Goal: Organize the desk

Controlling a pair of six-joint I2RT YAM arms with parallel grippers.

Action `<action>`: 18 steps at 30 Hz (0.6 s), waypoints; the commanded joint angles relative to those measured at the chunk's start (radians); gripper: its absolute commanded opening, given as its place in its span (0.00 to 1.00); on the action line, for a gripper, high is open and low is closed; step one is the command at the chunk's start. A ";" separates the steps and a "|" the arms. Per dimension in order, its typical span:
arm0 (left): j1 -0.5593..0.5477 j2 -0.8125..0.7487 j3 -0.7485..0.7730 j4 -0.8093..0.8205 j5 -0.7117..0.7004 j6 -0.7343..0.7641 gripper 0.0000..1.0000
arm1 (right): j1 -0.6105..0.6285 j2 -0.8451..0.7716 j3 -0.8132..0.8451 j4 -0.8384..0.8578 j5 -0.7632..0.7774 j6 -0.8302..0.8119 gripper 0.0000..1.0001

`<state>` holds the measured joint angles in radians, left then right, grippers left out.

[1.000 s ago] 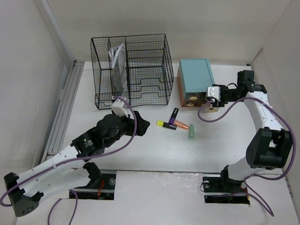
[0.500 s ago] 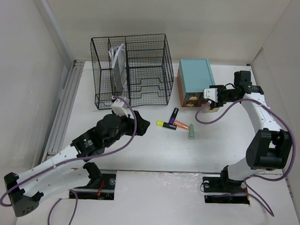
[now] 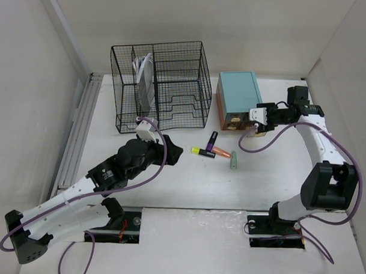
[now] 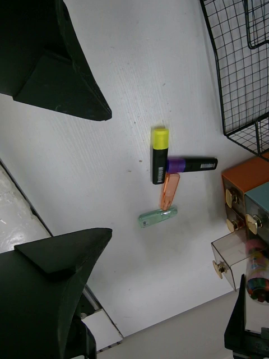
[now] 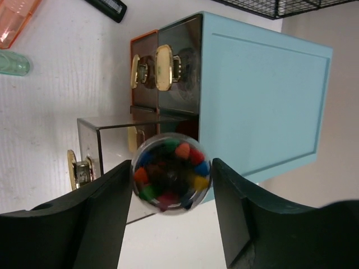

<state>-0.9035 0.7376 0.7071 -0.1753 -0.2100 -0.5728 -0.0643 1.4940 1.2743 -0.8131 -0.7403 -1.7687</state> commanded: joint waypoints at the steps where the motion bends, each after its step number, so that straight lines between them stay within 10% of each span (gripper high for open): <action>1: -0.006 -0.014 0.015 0.031 0.006 0.016 0.74 | 0.001 -0.058 0.020 0.006 -0.005 -0.020 0.63; 18: -0.006 -0.032 0.015 0.031 0.006 0.025 0.74 | 0.001 -0.095 0.057 -0.169 0.015 -0.040 0.68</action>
<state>-0.9035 0.7216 0.7071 -0.1757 -0.2096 -0.5621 -0.0643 1.4498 1.2800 -0.9024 -0.7044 -1.7847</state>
